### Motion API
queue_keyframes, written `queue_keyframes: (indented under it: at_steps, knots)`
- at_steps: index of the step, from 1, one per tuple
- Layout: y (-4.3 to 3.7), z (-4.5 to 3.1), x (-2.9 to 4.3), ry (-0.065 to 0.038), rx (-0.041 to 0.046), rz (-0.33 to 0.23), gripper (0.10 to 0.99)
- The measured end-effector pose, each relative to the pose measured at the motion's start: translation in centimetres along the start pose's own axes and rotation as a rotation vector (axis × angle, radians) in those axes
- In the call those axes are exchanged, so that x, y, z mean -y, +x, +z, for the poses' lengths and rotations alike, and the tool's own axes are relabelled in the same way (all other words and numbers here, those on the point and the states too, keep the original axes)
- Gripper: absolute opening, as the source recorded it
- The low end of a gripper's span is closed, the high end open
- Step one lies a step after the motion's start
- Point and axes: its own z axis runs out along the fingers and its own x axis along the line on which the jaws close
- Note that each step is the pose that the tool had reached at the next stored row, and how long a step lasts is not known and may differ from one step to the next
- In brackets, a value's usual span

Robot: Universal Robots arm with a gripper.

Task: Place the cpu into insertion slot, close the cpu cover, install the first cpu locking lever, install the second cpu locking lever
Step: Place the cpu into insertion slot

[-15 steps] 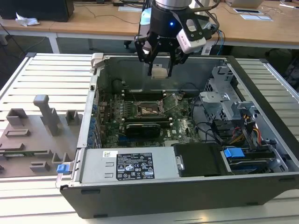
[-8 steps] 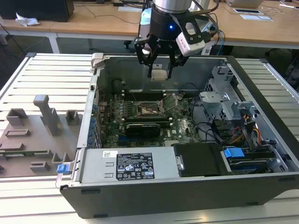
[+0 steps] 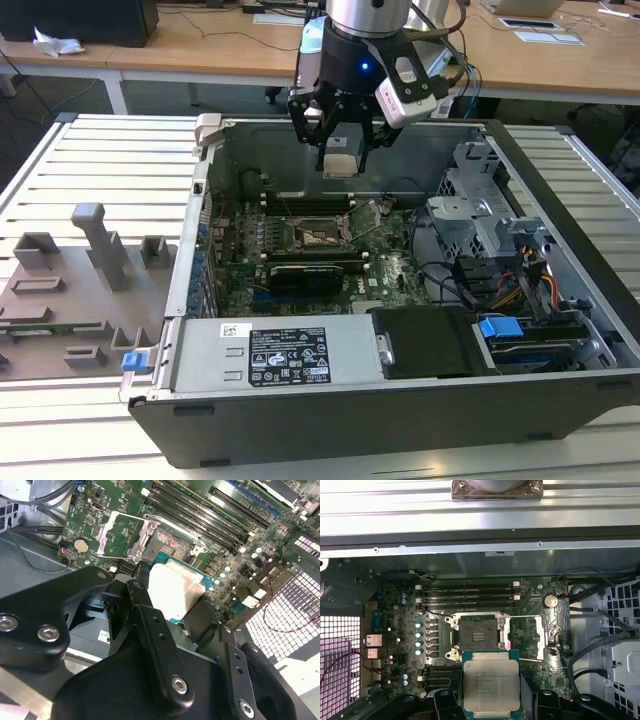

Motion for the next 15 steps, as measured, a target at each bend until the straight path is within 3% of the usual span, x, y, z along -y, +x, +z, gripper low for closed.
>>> queue_keyframes:
  at_steps: [15]
  knots:
    - [-0.02,1.21,0.11,0.0,0.0,0.0,0.545]
